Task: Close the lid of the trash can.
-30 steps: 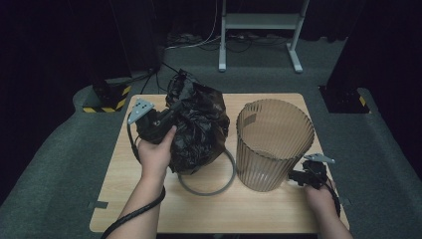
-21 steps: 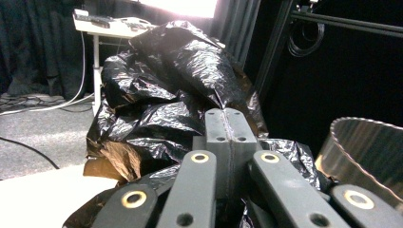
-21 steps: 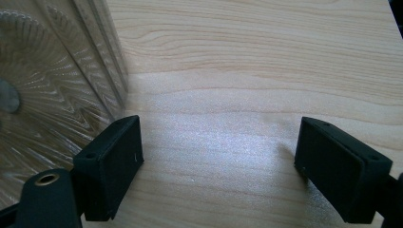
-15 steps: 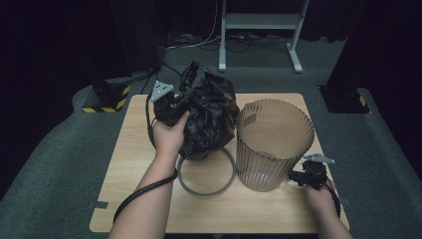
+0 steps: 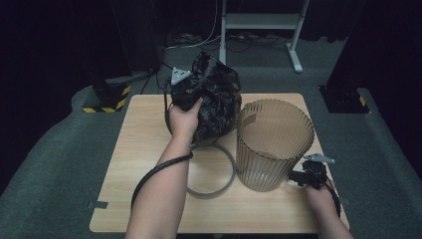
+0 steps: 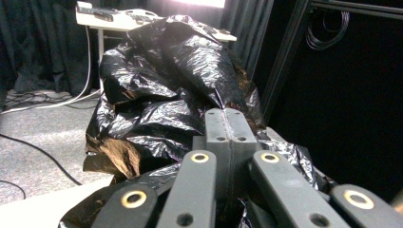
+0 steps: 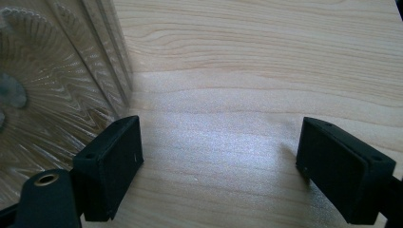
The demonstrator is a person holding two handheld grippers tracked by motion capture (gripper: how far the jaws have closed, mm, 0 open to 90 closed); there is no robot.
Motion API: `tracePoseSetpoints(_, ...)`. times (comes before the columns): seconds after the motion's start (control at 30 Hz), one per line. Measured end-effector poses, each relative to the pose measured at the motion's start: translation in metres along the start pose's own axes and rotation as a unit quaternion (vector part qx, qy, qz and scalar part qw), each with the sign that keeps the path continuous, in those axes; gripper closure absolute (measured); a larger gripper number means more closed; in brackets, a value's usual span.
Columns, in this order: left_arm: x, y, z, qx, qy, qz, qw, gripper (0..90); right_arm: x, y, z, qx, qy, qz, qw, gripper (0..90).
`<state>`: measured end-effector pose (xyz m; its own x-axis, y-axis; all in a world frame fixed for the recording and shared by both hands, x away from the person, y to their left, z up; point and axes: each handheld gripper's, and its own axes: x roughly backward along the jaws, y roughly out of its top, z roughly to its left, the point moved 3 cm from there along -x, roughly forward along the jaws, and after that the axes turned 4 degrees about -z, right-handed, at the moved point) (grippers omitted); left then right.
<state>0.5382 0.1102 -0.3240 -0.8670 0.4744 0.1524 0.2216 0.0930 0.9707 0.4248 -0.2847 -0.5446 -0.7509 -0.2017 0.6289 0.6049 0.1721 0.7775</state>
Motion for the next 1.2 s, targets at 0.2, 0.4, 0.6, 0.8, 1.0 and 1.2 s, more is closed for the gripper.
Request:
tracePoseSetpoints(0.2,-0.025,-0.001,-0.005,0.016,-0.001,-0.004,0.9999,90.0,0.000,0.000,0.000,0.001,-0.001,-0.001,1.0000,15.8)
tracePoseSetpoints(0.4,-0.050,-0.007,-0.013,0.018,0.000,0.005,0.9998,90.0,0.001,0.000,0.001,0.000,-0.002,-0.001,1.0000,15.9)
tracePoseSetpoints(0.6,-0.067,-0.017,-0.024,0.015,-0.012,0.020,0.9996,90.0,0.001,-0.001,0.001,0.003,-0.001,-0.003,1.0000,16.2)
tracePoseSetpoints(0.8,-0.076,-0.041,-0.034,0.003,-0.025,0.047,0.9986,90.0,0.001,-0.001,0.001,0.004,-0.002,-0.003,1.0000,16.4)
tracePoseSetpoints(1.0,-0.077,-0.061,-0.038,0.005,-0.044,0.066,0.9968,90.0,0.001,-0.001,0.001,0.004,-0.002,-0.002,1.0000,16.4)
tracePoseSetpoints(1.2,-0.074,-0.074,-0.040,0.016,-0.071,0.082,0.9939,89.5,0.001,-0.001,0.001,0.003,-0.003,-0.003,1.0000,16.5)
